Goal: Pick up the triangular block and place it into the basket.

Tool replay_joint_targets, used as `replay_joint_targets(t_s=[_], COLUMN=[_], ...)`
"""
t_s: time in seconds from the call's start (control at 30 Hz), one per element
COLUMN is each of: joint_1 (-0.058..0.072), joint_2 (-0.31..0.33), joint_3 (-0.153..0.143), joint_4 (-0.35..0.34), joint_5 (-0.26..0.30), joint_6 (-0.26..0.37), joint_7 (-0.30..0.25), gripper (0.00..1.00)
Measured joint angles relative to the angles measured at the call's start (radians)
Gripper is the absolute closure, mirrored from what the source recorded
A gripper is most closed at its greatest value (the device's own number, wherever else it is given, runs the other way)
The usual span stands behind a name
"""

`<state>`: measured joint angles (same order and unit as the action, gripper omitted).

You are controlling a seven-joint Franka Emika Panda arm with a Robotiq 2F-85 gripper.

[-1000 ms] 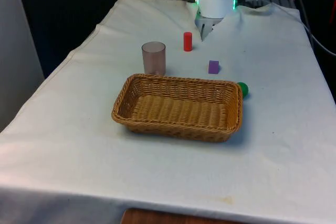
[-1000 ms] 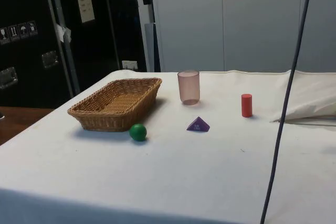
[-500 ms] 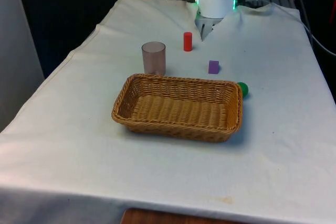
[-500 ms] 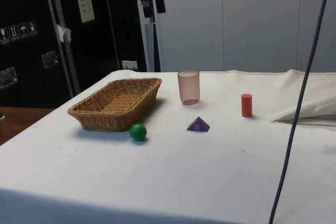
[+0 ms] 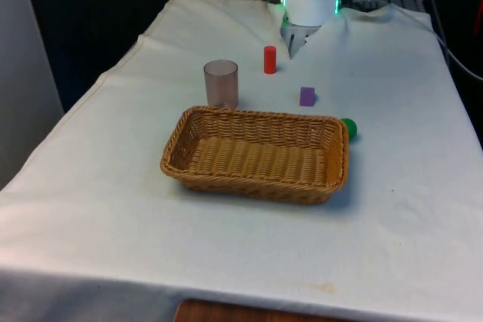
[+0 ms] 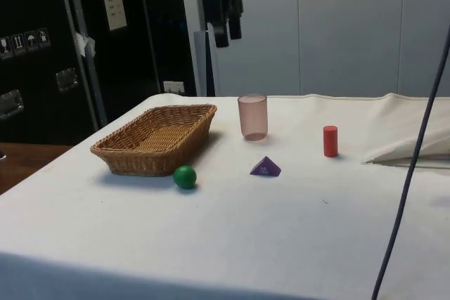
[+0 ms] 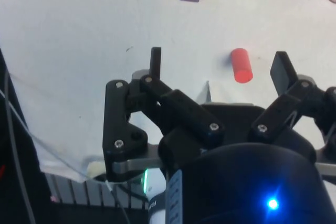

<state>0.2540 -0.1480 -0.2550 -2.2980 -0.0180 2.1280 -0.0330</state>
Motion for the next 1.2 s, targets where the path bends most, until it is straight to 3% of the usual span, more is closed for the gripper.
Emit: replay_joint_targets(t_s=[0.5,1.2], joint_1=[0.000,0.000], joint_2=[-0.023,0.020], joint_3=[0.001,0.044], joint_4=[-0.165,-0.310], joint_5=[-0.007,-0.010], joint_6=[0.159,0.370], joint_7=[0.001,0.098], gripper=[0.00,0.00])
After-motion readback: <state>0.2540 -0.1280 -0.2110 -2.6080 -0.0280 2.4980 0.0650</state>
